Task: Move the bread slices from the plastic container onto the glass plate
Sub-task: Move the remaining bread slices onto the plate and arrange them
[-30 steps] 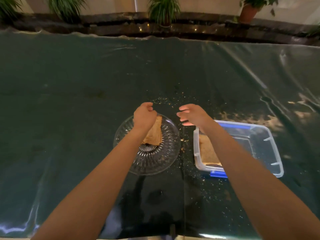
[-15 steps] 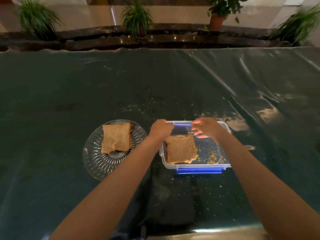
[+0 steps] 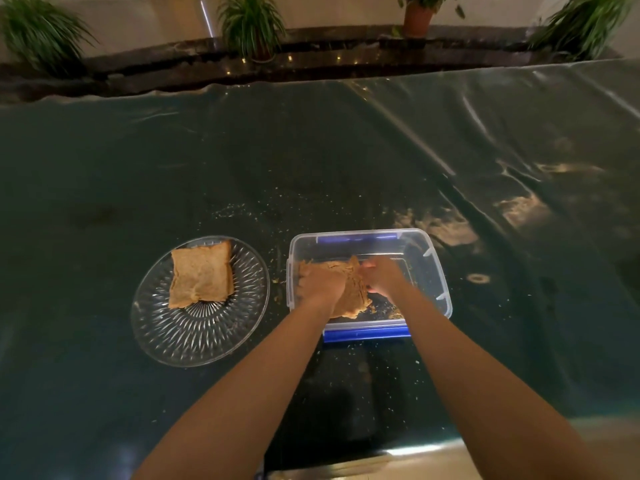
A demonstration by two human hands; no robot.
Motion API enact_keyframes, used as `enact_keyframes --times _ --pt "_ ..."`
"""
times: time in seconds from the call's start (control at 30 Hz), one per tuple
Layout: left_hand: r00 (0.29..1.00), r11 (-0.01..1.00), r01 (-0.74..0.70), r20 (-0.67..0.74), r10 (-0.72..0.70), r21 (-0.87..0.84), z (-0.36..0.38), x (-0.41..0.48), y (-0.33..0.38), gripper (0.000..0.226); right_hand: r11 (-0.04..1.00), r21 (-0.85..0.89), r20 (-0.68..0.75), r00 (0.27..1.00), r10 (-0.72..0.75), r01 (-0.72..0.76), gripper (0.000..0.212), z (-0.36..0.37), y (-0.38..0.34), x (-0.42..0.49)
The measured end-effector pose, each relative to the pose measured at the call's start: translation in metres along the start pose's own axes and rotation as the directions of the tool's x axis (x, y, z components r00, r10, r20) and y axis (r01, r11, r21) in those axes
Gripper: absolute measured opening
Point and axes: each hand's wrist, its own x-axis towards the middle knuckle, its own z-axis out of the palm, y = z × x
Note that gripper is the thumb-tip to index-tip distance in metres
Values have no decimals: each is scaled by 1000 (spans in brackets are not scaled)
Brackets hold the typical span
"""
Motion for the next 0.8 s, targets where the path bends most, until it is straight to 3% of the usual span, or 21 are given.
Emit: enact_keyframes --times 0.13,0.37,0.53,0.8 --pt "999 1000 17 -37 -17 21 -4 -11 1 64 998 -60 -47 999 -13 10 41 11 -1 5" --pt "998 999 -43 -46 42 -8 1 -11 2 45 994 98 -72 996 49 -42 49 7 -3 0" --pt "992 993 -119 -26 120 24 -1 -18 5 39 989 148 -110 994 6 10 41 -3 -1 -6" --pt "967 952 -253 -4 256 -170 -17 -29 14 37 984 139 -202 976 -82 111 48 -30 -16 -22"
